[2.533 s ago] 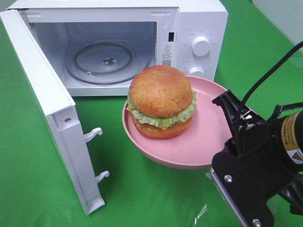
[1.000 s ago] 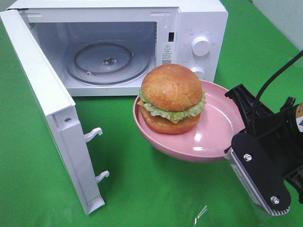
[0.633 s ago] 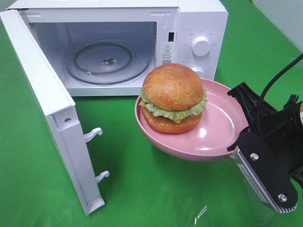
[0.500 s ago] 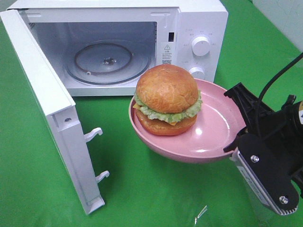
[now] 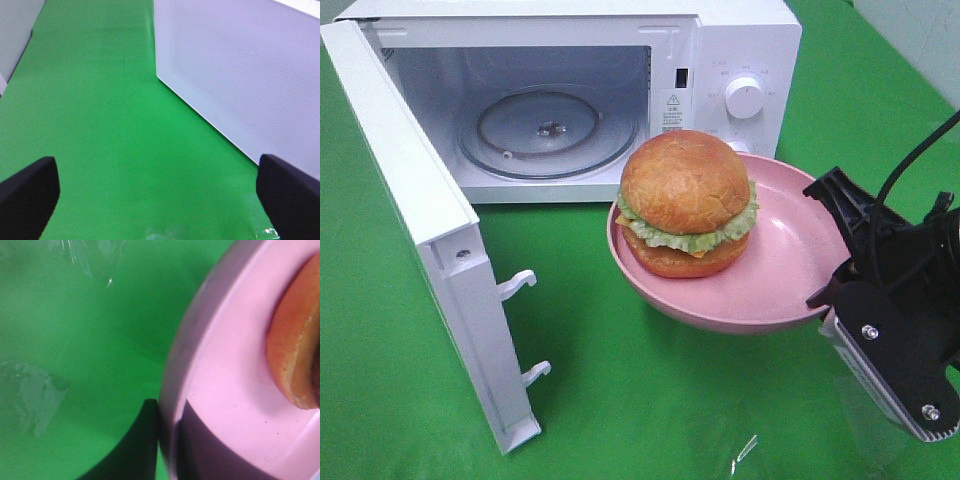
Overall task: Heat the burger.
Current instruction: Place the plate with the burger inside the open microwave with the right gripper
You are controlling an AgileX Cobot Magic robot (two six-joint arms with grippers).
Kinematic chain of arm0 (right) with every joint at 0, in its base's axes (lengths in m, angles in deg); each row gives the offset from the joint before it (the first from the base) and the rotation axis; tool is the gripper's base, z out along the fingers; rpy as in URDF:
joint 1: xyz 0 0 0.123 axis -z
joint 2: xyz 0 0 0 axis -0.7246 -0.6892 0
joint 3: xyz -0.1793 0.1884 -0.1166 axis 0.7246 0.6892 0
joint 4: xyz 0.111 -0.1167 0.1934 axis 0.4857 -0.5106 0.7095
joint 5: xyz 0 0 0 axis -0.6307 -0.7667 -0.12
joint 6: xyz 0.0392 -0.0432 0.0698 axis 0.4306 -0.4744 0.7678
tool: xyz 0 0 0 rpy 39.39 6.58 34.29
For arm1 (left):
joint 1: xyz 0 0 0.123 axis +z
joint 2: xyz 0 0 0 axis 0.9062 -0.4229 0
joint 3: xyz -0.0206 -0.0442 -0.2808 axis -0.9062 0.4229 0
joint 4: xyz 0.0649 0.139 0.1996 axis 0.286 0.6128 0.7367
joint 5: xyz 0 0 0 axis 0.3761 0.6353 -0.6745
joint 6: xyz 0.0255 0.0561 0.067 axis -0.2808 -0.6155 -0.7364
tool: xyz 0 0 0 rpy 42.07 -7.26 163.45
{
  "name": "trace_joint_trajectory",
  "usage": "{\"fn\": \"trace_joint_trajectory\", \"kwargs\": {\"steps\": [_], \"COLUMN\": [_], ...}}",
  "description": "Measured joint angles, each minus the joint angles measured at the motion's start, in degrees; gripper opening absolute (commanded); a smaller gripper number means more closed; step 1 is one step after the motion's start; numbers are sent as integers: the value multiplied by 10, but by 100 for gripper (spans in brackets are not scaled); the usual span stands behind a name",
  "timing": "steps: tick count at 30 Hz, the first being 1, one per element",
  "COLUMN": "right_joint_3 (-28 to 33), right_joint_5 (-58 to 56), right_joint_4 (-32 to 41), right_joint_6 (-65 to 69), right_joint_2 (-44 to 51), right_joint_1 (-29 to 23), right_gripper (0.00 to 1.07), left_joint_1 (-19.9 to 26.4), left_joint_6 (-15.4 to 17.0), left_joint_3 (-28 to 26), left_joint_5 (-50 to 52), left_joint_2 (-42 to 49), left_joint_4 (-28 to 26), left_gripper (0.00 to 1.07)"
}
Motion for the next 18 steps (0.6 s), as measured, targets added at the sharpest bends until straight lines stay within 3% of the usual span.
{"fn": "trace_joint_trajectory", "kwargs": {"steps": [18], "right_joint_3": [0], "right_joint_5": [13], "right_joint_4": [-3], "right_joint_6": [9], "right_joint_2": [0], "right_joint_1": [-2], "right_gripper": [4], "left_joint_1": [0], "left_joint_6": [0], "left_joint_3": [0], "left_joint_5": [0], "left_joint_2": [0], "left_joint_4": [0], "left_gripper": [102]}}
